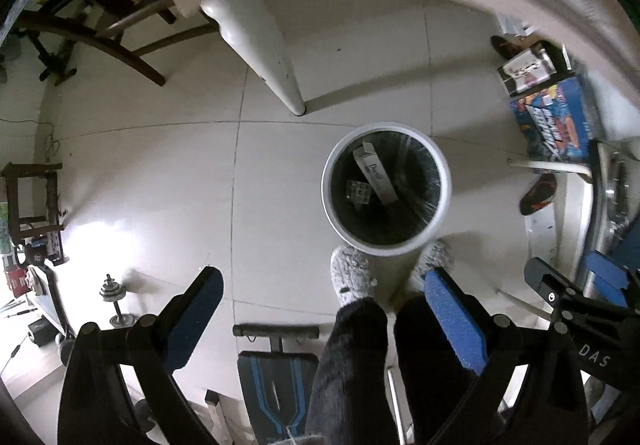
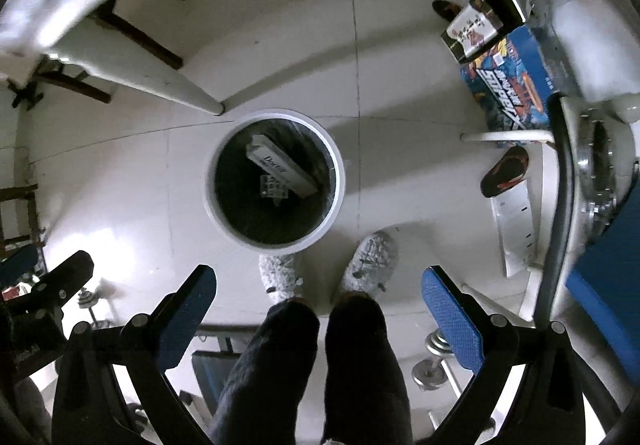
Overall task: Collect trash
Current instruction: 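Raise both tools from the bin back over the table, then grasp the silver blister pack with the left tool while the right tool grasps the white box with blue panel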
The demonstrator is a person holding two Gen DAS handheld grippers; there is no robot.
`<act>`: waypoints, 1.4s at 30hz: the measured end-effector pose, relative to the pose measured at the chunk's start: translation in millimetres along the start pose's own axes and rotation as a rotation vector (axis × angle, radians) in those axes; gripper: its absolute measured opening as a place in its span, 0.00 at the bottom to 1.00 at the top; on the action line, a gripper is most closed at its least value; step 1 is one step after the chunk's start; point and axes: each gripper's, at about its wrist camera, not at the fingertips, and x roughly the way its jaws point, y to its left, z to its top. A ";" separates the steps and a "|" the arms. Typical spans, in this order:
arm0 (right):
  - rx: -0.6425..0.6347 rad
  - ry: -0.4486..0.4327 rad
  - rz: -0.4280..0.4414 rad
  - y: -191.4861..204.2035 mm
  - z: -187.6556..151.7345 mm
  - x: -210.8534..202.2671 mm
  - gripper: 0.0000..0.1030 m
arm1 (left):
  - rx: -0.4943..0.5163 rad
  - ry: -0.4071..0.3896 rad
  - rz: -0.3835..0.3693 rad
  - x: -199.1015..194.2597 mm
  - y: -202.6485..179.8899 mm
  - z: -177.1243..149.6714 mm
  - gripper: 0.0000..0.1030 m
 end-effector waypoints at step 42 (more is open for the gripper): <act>-0.317 0.011 -0.166 -213.8 460.9 -234.8 1.00 | 0.207 -0.204 0.129 -172.9 -204.6 375.9 1.00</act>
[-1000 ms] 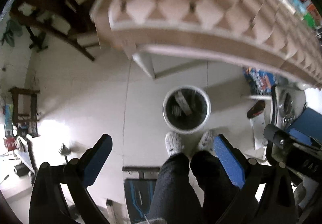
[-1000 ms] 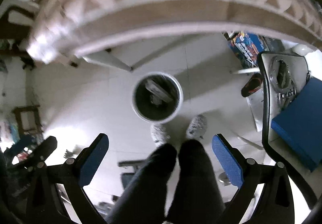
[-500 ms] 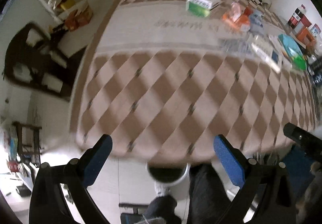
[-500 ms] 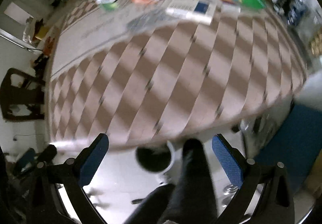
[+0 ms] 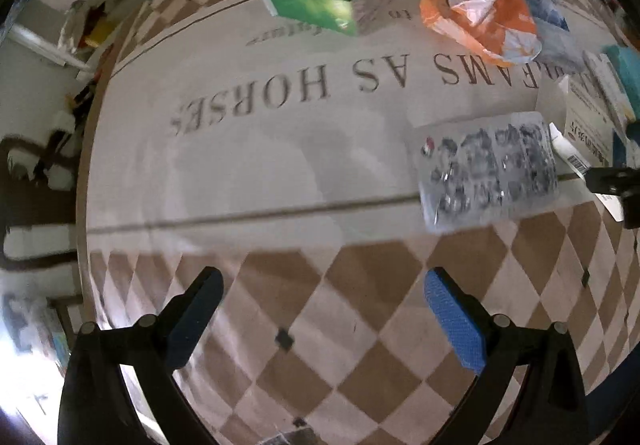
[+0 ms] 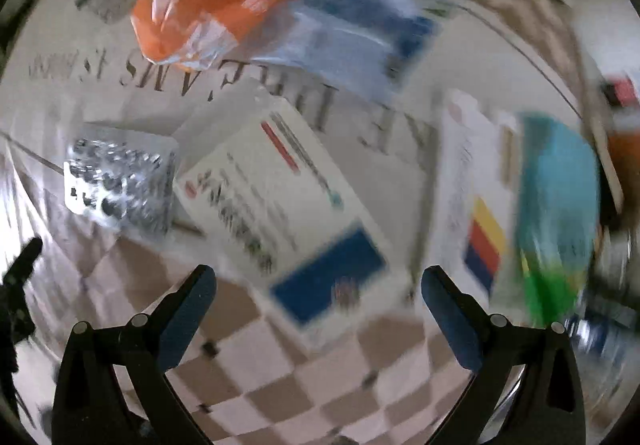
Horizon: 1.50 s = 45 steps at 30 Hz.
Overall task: Collect trash
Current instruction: 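Grasp the silver blister pack with the left tool while the right tool grasps the white box with blue panel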
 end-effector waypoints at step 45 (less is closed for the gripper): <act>0.540 0.098 0.287 -35.5 -100.3 46.8 0.91 | 0.248 0.213 -0.184 -15.8 -116.1 50.1 0.50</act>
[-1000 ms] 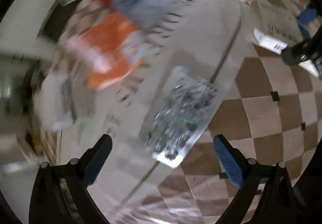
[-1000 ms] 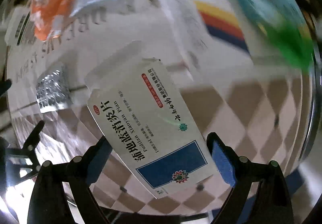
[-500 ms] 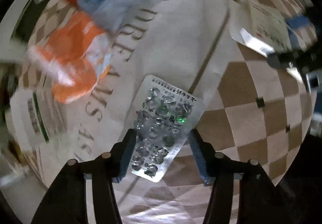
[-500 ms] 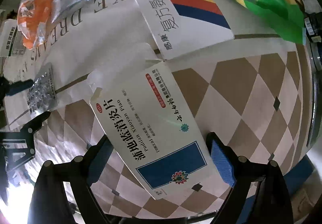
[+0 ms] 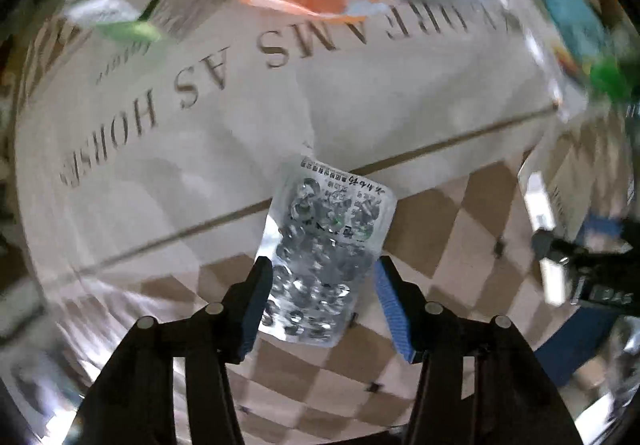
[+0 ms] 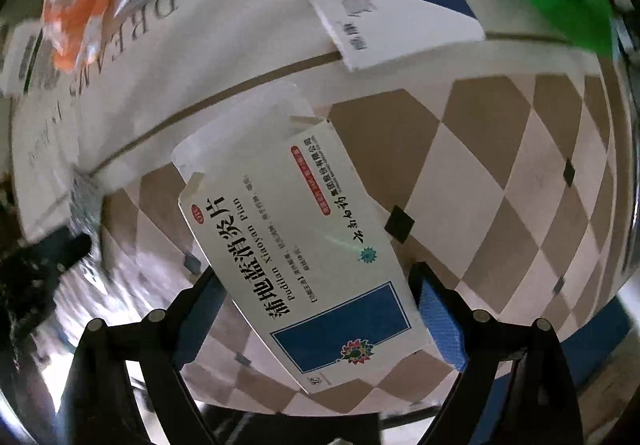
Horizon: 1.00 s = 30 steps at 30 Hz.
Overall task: Collect trash
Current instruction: 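Grasp the silver blister pack with the left tool while the right tool grasps the white box with blue panel, then carry both items down over the trash bin while both tools open to release them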
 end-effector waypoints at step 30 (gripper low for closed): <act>-0.030 -0.325 -0.068 85.4 -127.3 -26.0 0.83 | -0.211 -0.248 -0.064 -17.8 77.4 -134.0 0.34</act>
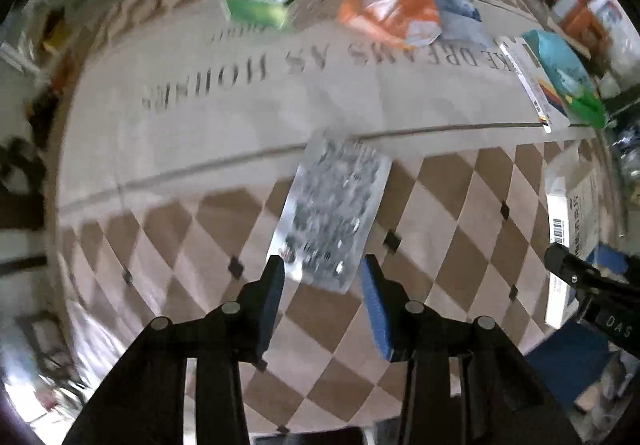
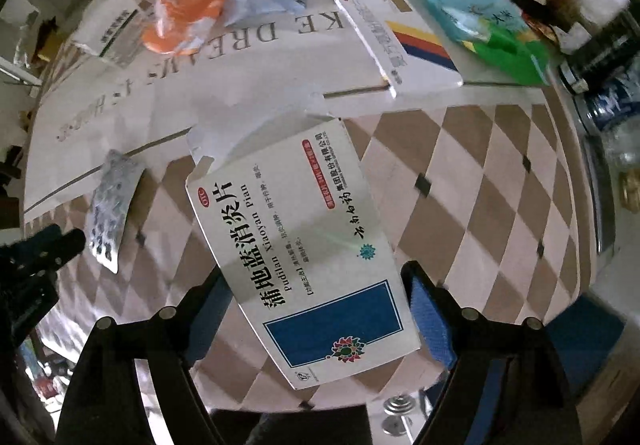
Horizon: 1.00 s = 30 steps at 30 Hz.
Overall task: Collect trash
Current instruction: 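Carry both items down over the trash bin while both tools open to release them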
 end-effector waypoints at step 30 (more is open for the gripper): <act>0.084 0.039 0.058 -53.6 39.2 4.2 0.83 | 0.118 0.025 0.103 16.2 -25.0 10.4 0.58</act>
